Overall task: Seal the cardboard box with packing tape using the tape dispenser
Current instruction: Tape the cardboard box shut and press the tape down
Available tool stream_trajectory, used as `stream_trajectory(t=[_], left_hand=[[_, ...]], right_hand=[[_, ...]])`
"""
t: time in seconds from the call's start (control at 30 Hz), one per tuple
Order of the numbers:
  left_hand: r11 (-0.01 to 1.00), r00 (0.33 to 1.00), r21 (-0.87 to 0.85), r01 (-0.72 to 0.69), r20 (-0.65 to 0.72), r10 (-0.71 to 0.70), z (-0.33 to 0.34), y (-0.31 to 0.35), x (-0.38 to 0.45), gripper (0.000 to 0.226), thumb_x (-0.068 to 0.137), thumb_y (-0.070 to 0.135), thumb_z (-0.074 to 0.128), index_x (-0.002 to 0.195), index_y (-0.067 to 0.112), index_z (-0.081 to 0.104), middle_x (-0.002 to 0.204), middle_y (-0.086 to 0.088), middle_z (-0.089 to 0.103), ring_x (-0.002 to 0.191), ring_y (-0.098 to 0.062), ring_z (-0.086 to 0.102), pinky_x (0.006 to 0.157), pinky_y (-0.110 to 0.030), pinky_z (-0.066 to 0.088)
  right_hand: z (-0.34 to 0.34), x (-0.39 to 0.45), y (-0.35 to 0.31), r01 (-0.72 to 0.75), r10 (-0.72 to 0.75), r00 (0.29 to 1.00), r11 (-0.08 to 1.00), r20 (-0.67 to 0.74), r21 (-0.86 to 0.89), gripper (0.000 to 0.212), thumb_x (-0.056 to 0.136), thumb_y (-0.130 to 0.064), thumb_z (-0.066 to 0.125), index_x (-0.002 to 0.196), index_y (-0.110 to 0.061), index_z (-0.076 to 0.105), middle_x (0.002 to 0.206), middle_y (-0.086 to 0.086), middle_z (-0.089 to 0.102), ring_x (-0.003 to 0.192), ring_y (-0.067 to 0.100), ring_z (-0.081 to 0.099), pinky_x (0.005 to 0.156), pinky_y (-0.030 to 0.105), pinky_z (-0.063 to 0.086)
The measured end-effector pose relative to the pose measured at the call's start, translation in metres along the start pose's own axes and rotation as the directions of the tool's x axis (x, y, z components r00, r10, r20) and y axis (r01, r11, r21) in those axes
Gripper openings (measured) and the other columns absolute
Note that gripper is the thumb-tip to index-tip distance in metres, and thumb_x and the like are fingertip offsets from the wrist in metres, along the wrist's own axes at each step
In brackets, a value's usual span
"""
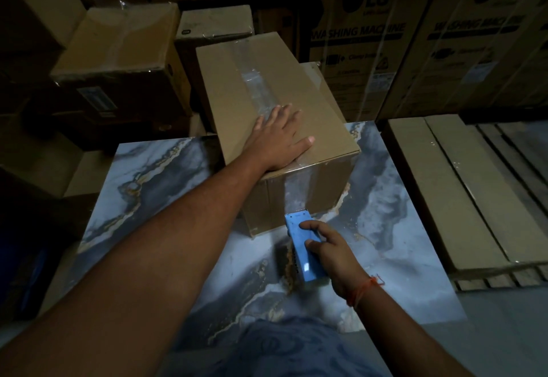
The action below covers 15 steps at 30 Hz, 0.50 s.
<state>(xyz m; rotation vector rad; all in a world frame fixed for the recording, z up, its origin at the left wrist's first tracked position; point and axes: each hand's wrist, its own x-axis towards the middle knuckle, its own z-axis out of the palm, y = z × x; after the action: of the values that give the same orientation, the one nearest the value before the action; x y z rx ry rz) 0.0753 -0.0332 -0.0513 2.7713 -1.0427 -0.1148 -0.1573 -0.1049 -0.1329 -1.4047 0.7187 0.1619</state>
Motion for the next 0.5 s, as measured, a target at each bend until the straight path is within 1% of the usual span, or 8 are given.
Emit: stream_trajectory(t=[0.13, 0.23, 0.27, 0.3, 0.33, 0.4, 0.47, 0.5], left_hand=[[1.0, 1.0, 0.002, 0.001, 0.0, -0.001, -0.001, -0.001, 0.0, 0.081, 0.097, 0.07, 0.024, 0.162, 0.026, 0.01, 0.173, -0.002, 0.002, 0.16, -0.024, -0.001, 0.127, -0.054, 0.005], [1.0, 1.0, 0.005, 0.005, -0.002, -0.005, -0.001, -0.001, 0.002, 0.081, 0.096, 0.071, 0.023, 0.162, 0.026, 0.009, 0.173, -0.002, 0.002, 0.16, -0.023, -0.001, 0.127, -0.054, 0.004], [1.0, 1.0, -0.001, 0.005, -0.001, -0.005, -0.002, -0.001, 0.001, 0.081, 0.096, 0.071, 0.023, 0.162, 0.026, 0.009, 0.173, -0.001, 0.002, 0.16, -0.023, -0.001, 0.127, -0.054, 0.004], [1.0, 1.0, -0.005, 0.004, -0.001, -0.004, -0.001, -0.001, 0.001, 0.081, 0.096, 0.071, 0.024, 0.162, 0.025, 0.009, 0.173, -0.001, 0.002, 0.16, -0.023, -0.001, 0.127, -0.054, 0.004], [1.0, 1.0, -0.005, 0.005, -0.001, -0.005, -0.001, -0.001, 0.001, 0.081, 0.097, 0.07, 0.024, 0.162, 0.025, 0.009, 0.173, -0.001, 0.002, 0.16, -0.023, -0.001, 0.127, -0.054, 0.004], [1.0, 1.0, -0.003, 0.016, 0.006, -0.016, 0.0, -0.001, 0.001, 0.081, 0.097, 0.07, 0.025, 0.162, 0.025, 0.009, 0.173, -0.001, 0.001, 0.16, -0.023, -0.001, 0.127, -0.054, 0.004], [1.0, 1.0, -0.007, 0.019, 0.013, -0.019, 0.002, -0.001, 0.001, 0.081, 0.097, 0.07, 0.025, 0.163, 0.025, 0.009, 0.173, 0.0, 0.001, 0.16, -0.022, -0.001, 0.127, -0.054, 0.004], [1.0, 1.0, -0.005, 0.019, 0.009, -0.019, 0.002, -0.001, 0.002, 0.081, 0.097, 0.07, 0.025, 0.163, 0.025, 0.009, 0.173, -0.001, 0.001, 0.16, -0.022, -0.001, 0.128, -0.054, 0.004]], right_hand=[[0.004, 0.013, -0.024, -0.135, 0.134, 0.991, 0.987, 0.02, 0.082, 0.034, 0.091, 0.006, 0.052, 0.114, -0.013, 0.068, 0.112, 0.017, 0.063, 0.086, 0.03, 0.06, 0.071, 0.033, 0.054], [0.002, 0.022, -0.021, -0.268, 0.261, 0.963, 0.945, 0.061, 0.188, 0.023, 0.093, 0.005, 0.051, 0.11, -0.006, 0.063, 0.095, 0.018, 0.062, 0.073, 0.027, 0.06, 0.053, 0.03, 0.055], [0.002, 0.021, -0.014, -0.303, 0.295, 0.953, 0.932, 0.071, 0.198, 0.021, 0.092, 0.003, 0.052, 0.11, -0.002, 0.062, 0.093, 0.02, 0.062, 0.07, 0.027, 0.061, 0.051, 0.03, 0.055], [0.002, 0.017, -0.002, -0.299, 0.293, 0.954, 0.939, 0.059, 0.172, 0.021, 0.092, 0.004, 0.052, 0.111, 0.0, 0.062, 0.093, 0.021, 0.061, 0.069, 0.027, 0.061, 0.051, 0.03, 0.055], [0.001, 0.01, 0.01, -0.259, 0.257, 0.966, 0.959, 0.035, 0.115, 0.022, 0.092, 0.005, 0.052, 0.109, -0.001, 0.063, 0.094, 0.021, 0.062, 0.07, 0.026, 0.061, 0.052, 0.029, 0.055], [-0.002, -0.002, 0.027, -0.146, 0.146, 0.989, 0.989, 0.01, -0.013, 0.025, 0.091, 0.006, 0.053, 0.099, -0.012, 0.068, 0.095, 0.021, 0.066, 0.072, 0.025, 0.062, 0.058, 0.029, 0.055], [-0.007, -0.003, 0.031, -0.038, 0.03, 0.998, 0.987, -0.056, -0.155, 0.027, 0.09, 0.002, 0.058, 0.098, -0.021, 0.07, 0.104, 0.02, 0.07, 0.08, 0.025, 0.066, 0.073, 0.034, 0.055], [-0.011, -0.003, 0.029, 0.017, -0.039, 0.996, 0.969, -0.085, -0.246, 0.027, 0.09, -0.003, 0.06, 0.102, -0.024, 0.071, 0.108, 0.014, 0.071, 0.088, 0.024, 0.067, 0.081, 0.034, 0.054]])
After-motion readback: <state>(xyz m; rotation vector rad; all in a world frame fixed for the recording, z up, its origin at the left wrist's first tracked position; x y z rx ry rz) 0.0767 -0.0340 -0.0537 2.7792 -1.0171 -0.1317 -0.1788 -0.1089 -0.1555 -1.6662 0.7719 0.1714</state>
